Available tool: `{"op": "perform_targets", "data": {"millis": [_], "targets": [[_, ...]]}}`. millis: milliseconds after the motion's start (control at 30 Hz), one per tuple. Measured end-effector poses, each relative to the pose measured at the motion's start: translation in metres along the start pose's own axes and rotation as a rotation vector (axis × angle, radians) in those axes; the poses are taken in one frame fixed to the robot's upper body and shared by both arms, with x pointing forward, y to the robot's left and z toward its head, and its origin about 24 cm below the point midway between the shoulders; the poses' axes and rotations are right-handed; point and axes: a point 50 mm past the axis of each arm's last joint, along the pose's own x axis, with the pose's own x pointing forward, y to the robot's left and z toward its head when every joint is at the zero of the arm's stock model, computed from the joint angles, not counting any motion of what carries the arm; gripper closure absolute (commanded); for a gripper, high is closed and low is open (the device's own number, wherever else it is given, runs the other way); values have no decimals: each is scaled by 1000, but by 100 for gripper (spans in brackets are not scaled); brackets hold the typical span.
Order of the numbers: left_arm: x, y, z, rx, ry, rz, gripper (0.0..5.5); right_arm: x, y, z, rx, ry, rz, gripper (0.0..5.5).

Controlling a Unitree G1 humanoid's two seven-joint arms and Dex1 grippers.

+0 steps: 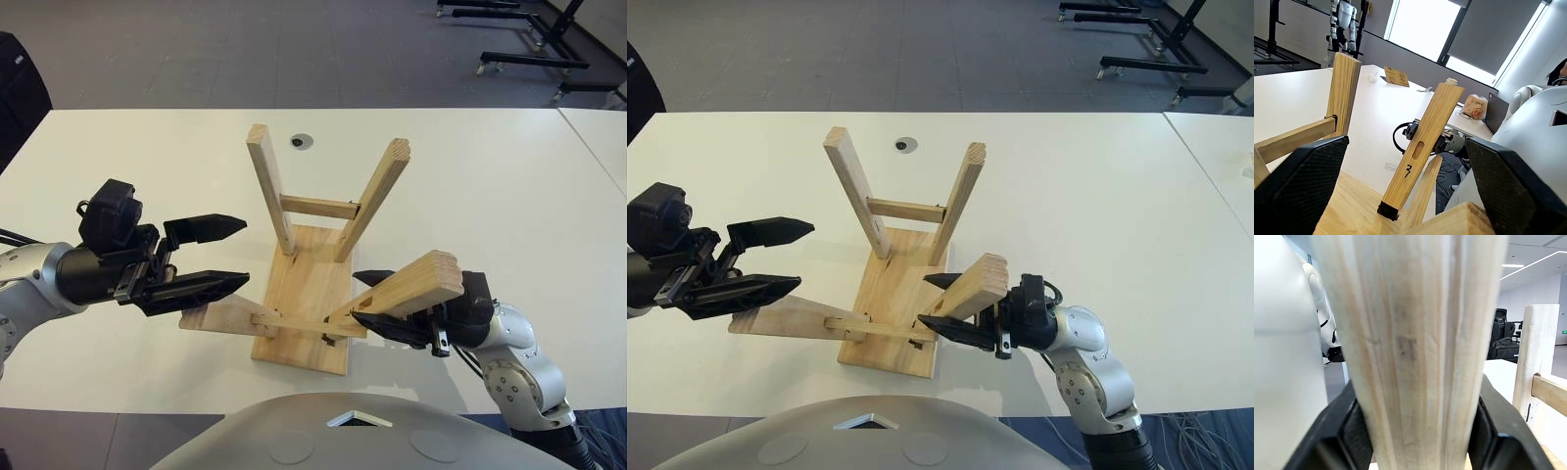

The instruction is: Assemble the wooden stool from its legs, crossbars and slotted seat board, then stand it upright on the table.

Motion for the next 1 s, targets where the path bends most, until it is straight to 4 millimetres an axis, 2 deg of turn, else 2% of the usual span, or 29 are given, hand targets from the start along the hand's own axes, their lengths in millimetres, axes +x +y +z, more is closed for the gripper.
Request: {"op": "perform_targets", "data": {"millis": [100, 167, 233, 267, 467, 667, 767, 867, 933, 1000], "targets": [[-1, 1, 0, 0, 1, -6, 115, 1, 0, -1, 5, -1, 2, 338], [-1, 1, 0, 0, 2, -7, 115, -15, -8, -3, 11, -3, 12, 341], [-1, 1, 1, 5, 3, -8, 115, -46, -18, -6, 38, 44, -30, 345], [-1, 1, 1, 6, 4, -11, 115, -51, -20, -5, 37, 36, -32, 345], [-1, 1, 1, 9, 5, -10, 115, -57, -26, -5, 41, 31, -7, 345], [0, 2, 1, 13, -1, -15, 115, -50, -27, 3, 28, 21, -3, 345], [1, 2, 1, 13, -5, -15, 115, -34, -31, 20, -56, -2, 35, 345], [4, 3, -2, 15, -28, -20, 115, -5, -35, 38, -127, -58, 128, 345], [6, 2, -3, 28, -41, -20, 115, 2, -35, 41, -132, -55, 163, 345], [7, 1, -4, 33, -55, -18, 115, 0, -35, 41, -126, -25, 179, 345]]}}
